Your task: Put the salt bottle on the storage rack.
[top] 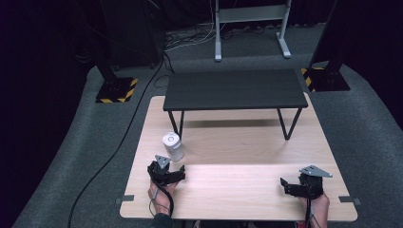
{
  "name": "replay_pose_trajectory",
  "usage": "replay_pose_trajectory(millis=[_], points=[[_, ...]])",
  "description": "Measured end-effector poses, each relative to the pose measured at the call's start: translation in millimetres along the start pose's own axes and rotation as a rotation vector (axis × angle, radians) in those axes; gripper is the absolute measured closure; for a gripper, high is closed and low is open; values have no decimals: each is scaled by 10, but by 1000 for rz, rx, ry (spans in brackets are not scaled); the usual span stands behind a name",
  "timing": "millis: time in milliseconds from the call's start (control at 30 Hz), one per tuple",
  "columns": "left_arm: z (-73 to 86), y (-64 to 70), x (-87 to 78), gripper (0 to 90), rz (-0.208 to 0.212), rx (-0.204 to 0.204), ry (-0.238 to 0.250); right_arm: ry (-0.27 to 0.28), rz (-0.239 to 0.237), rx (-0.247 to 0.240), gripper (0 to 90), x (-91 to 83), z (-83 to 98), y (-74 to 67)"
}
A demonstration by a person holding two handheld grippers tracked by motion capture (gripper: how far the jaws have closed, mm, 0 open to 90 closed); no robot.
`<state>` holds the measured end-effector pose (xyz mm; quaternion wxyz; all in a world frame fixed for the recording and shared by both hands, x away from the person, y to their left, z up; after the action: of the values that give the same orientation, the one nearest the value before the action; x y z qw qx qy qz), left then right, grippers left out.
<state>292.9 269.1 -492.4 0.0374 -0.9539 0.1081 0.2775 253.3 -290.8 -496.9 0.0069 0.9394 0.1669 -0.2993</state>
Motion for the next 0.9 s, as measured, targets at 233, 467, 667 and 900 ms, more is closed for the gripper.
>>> replay_pose_trajectory(millis=[233,467,667,900], points=[[-29,-4,45,22,-1,3,-2,7,1,-6,26,-7,10,-9],[-72,-38,129,4,-17,-34,8,6,2,-8,26,-6,9,-12],[-108,-69,190,1,-23,-50,17,5,0,-10,26,-4,6,-9],[-181,-50,299,1,-28,-45,17,5,-3,-7,25,-4,6,-4]])
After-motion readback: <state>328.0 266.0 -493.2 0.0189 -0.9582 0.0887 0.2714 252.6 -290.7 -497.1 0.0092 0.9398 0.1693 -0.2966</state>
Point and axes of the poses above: each handheld gripper's, and its own axes: x roughly forward along the jaws, z roughly out of its underside, y roughly to its right, the point moved 2 cm from there along x, roughly forward along the jaws, and after that the axes turned 5 degrees about y, right-handed, at the moved point
